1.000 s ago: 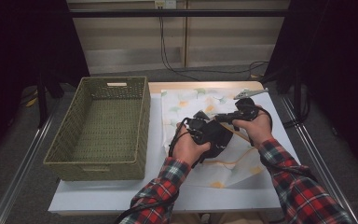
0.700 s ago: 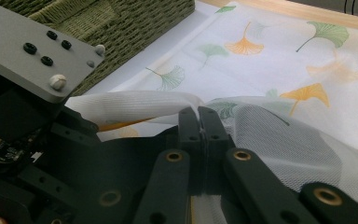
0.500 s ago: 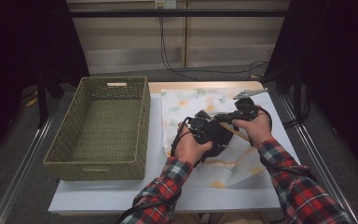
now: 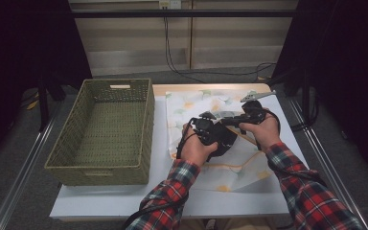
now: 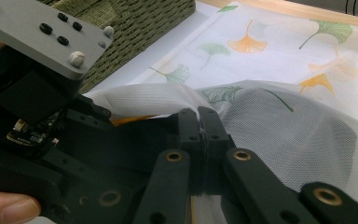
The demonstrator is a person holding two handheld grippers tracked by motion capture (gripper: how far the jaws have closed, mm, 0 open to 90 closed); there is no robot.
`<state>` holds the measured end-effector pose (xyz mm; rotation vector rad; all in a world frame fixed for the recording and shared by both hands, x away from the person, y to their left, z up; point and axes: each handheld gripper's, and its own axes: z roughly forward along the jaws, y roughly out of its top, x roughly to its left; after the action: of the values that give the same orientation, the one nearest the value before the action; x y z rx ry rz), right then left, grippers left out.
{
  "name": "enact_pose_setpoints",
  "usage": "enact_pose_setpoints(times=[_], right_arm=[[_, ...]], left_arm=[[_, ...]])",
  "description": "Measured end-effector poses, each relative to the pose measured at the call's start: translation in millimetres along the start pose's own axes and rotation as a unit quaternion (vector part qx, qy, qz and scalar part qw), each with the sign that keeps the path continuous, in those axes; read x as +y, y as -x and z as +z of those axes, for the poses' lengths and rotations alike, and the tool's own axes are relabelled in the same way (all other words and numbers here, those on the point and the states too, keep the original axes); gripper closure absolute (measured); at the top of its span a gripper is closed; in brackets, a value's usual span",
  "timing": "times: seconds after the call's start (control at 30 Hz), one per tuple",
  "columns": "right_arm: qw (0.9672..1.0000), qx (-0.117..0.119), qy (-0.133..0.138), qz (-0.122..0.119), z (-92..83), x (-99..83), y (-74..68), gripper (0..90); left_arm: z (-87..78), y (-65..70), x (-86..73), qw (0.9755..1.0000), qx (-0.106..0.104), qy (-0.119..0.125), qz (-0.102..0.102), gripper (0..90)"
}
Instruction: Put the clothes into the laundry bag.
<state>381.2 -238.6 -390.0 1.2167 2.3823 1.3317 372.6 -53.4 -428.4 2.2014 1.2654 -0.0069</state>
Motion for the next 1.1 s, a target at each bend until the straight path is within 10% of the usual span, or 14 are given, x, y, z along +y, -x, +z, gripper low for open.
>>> enact_pose_setpoints(times=[0.37,1.1], right_arm=[[1.0000,0.001,-0.003,-0.001,1.3,-1.0,-0.5,90.0],[0.9999,0.001,-0.011,-0.004,2.6,-2.8,-0.4,90.0]], left_arm=[[9.7,-9.8,-4.5,0.9998,0.010,0.008,0.016,57.6],[-4.0,-12.3,-13.2,0.9965,-0.003,0.003,0.083,14.2]])
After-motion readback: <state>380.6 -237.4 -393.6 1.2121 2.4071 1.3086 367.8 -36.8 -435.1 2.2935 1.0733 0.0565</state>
